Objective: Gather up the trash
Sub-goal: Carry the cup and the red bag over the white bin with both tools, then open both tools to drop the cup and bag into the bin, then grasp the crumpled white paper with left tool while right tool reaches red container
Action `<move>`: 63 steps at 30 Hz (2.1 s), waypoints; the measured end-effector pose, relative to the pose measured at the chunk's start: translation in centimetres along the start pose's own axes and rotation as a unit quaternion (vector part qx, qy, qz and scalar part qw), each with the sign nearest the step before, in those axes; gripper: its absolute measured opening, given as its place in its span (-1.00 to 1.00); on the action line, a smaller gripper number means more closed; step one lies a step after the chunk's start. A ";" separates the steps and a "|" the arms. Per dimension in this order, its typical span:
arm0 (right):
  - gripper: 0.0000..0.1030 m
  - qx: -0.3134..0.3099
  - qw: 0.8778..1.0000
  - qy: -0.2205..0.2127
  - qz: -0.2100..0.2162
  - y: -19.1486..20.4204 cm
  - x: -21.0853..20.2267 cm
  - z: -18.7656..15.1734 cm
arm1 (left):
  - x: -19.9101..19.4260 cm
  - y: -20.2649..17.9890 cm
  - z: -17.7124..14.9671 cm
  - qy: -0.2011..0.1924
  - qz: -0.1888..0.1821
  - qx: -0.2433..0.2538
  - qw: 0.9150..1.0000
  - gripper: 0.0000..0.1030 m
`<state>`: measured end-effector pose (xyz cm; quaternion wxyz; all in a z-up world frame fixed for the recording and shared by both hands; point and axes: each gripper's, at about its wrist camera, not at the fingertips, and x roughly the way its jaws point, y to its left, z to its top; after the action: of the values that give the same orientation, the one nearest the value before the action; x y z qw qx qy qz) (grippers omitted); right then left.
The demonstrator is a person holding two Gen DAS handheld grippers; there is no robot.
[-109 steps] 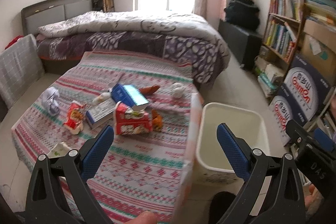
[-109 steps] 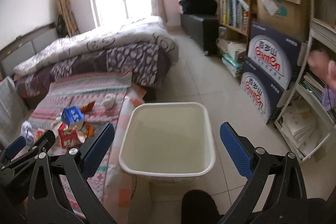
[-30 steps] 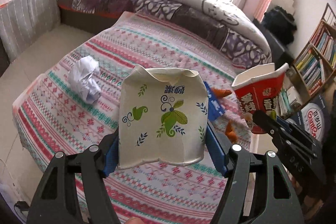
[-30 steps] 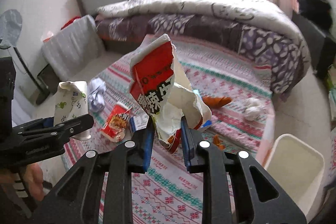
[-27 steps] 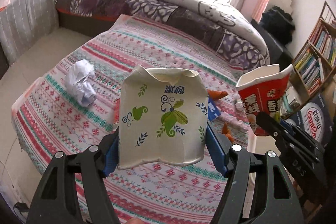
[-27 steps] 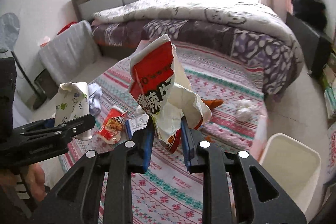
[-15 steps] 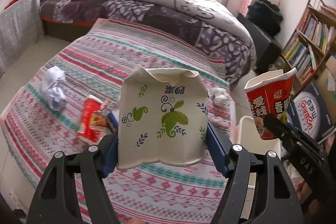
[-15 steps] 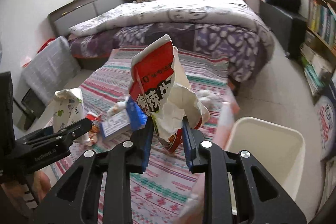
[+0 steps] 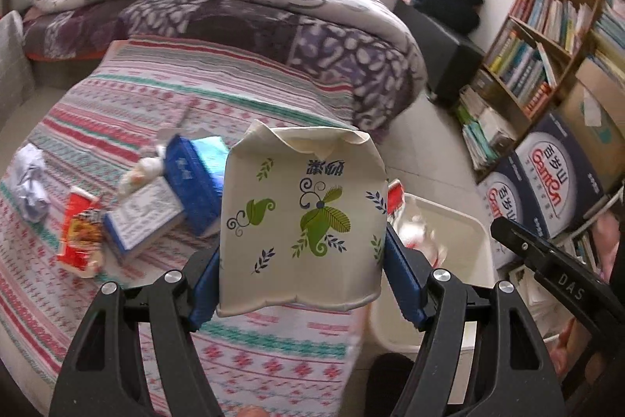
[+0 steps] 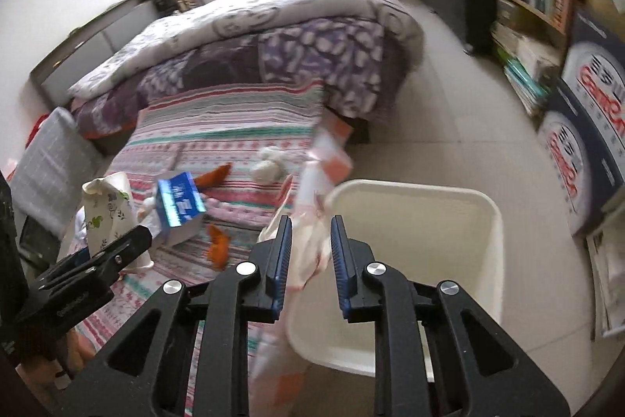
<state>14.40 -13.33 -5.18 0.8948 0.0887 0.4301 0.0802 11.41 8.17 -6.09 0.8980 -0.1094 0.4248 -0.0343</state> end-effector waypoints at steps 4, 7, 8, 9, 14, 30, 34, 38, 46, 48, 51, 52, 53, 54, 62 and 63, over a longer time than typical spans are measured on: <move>-0.60 0.028 1.000 0.000 -0.013 -2.7 -0.2 0.2 | 1.1 -2.0 0.0 0.007 -0.013 0.009 1.000 0.38; -0.56 0.044 0.999 -0.005 -0.025 -4.2 -0.4 0.4 | 1.8 -3.3 -0.1 0.013 -0.023 0.016 1.000 0.38; -0.55 0.050 0.998 -0.006 -0.031 -4.8 -0.5 0.4 | 2.1 -3.9 -0.2 0.016 -0.027 0.020 0.999 0.38; -0.54 0.055 0.998 -0.008 -0.036 -5.3 -0.6 0.5 | 2.5 -4.4 -0.2 0.019 -0.032 0.023 0.999 0.38; -0.14 0.070 0.995 -0.027 -0.067 -7.4 -1.7 0.8 | 4.2 -7.3 -0.8 0.037 -0.055 0.045 0.997 0.39; 0.86 0.105 0.970 -0.119 -0.181 -11.9 -5.6 1.8 | 7.3 -13.8 -2.6 0.076 -0.132 0.100 0.983 0.69; 0.86 0.097 0.971 -0.125 -0.182 -11.3 -6.0 2.2 | 6.9 -13.5 -2.2 0.075 -0.126 0.097 0.984 0.69; 0.86 0.092 0.974 -0.122 -0.169 -10.0 -5.9 2.9 | 5.8 -12.2 -1.3 0.060 -0.096 0.106 0.988 0.69; 0.86 0.049 0.982 -0.118 -0.140 -4.2 -4.2 4.7 | 4.6 -5.7 1.5 0.039 -0.006 0.075 0.996 0.69; 0.86 0.035 0.984 -0.114 -0.133 -2.5 -3.5 4.9 | 4.3 -3.3 2.1 0.033 0.022 0.064 0.997 0.69; 0.86 0.019 0.987 -0.104 -0.121 -0.1 -2.4 5.1 | 3.9 0.0 2.7 0.036 0.057 0.045 0.997 0.69; 0.86 0.012 0.988 -0.100 -0.117 0.9 -1.9 5.0 | 3.7 1.0 2.9 0.038 0.066 0.039 0.996 0.69; 0.86 0.008 0.989 -0.097 -0.115 1.4 -1.7 5.0 | 3.5 2.2 3.1 0.039 0.077 0.031 0.996 0.69; 0.86 0.003 0.989 -0.092 -0.112 2.1 -1.2 4.9 | 3.3 3.3 3.2 0.041 0.087 0.023 0.995 0.69; 0.86 -0.029 0.995 -0.047 -0.081 7.3 1.8 4.0 | 1.3 12.7 4.5 0.035 0.158 -0.064 0.985 0.78; 0.86 -0.035 0.995 -0.043 -0.077 8.1 2.1 3.8 | 1.0 13.7 4.8 0.030 0.171 -0.075 0.982 0.83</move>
<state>18.17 -5.37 -2.61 0.9184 0.0272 0.3942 0.0218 15.29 22.21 -6.97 0.8668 -0.1007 0.4653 0.1484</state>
